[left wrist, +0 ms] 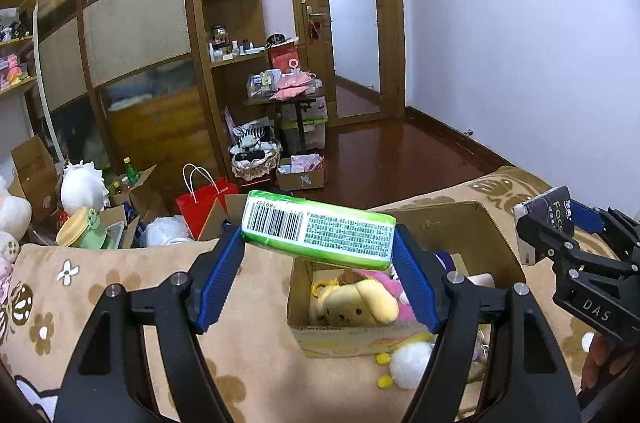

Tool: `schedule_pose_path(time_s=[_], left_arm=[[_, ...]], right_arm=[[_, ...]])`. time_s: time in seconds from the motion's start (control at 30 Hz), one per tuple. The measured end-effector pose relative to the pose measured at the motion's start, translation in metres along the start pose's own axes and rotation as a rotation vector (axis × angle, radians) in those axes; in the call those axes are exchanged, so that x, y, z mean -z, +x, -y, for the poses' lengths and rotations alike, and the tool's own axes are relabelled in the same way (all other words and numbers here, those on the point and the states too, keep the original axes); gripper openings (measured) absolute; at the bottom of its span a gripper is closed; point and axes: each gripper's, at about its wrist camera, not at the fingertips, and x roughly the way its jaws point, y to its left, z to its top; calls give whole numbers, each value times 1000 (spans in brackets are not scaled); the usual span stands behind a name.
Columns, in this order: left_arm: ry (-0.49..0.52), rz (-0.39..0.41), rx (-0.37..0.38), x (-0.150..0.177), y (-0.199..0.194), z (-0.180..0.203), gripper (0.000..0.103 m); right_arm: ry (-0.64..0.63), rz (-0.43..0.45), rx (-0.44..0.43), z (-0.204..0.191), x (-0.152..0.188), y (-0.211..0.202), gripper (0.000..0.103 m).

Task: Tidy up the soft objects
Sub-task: 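Lift the carton and tissue pack up and carry both over the box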

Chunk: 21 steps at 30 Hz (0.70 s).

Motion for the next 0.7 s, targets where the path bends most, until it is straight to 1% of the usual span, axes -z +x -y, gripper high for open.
schedule_pose_path(time_s=[0.2, 0.57, 0.7], left_arm=[[14, -16, 11, 1, 13, 4, 74], [11, -80, 29, 7, 42, -1, 74], [15, -82, 25, 11, 47, -1, 74]], right_arm=[[20, -16, -18, 5, -1, 11, 68], [23, -61, -35, 8, 6, 40, 68], [37, -76, -41, 11, 8, 49, 68]])
